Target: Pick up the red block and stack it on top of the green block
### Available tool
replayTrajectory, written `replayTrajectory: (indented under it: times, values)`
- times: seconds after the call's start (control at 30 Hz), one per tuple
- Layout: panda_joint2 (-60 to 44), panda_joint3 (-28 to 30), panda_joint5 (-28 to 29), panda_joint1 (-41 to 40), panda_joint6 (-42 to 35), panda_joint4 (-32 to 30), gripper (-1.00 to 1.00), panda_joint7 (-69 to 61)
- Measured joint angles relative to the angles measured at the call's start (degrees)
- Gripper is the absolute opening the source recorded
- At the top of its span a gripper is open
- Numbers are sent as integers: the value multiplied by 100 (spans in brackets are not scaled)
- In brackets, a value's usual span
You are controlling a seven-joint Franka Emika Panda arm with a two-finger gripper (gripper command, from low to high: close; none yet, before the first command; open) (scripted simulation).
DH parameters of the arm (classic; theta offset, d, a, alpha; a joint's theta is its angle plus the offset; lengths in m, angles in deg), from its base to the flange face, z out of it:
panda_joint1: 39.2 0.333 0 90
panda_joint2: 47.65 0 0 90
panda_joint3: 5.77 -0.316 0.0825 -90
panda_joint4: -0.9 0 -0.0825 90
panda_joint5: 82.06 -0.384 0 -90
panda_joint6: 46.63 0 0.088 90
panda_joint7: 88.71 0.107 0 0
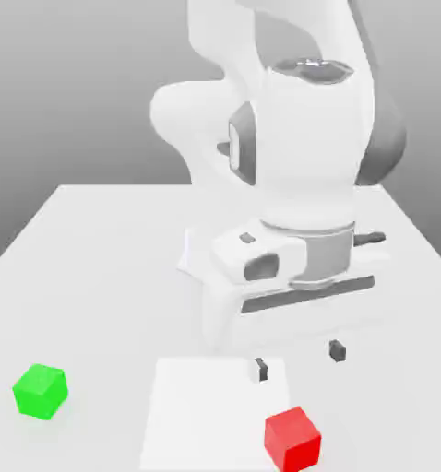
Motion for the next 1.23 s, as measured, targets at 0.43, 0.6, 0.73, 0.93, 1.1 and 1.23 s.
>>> replayTrajectory:
  times: [0.43,0.6,0.73,0.93,1.1,1.23]
  values:
    - [-1283,56,143,84,919,101,-100,28]
    - [-423,35,45,-7,199,-41,-100,-36]
    - [-90,610,-82,-589,28,-208,-100,33]
    - [347,1569,-264,-1558,-123,-505,-100,165]
    - [-253,1862,-936,-2332,413,-490,-100,-164]
    - [-440,1782,-1076,-2415,578,-478,100,-261]
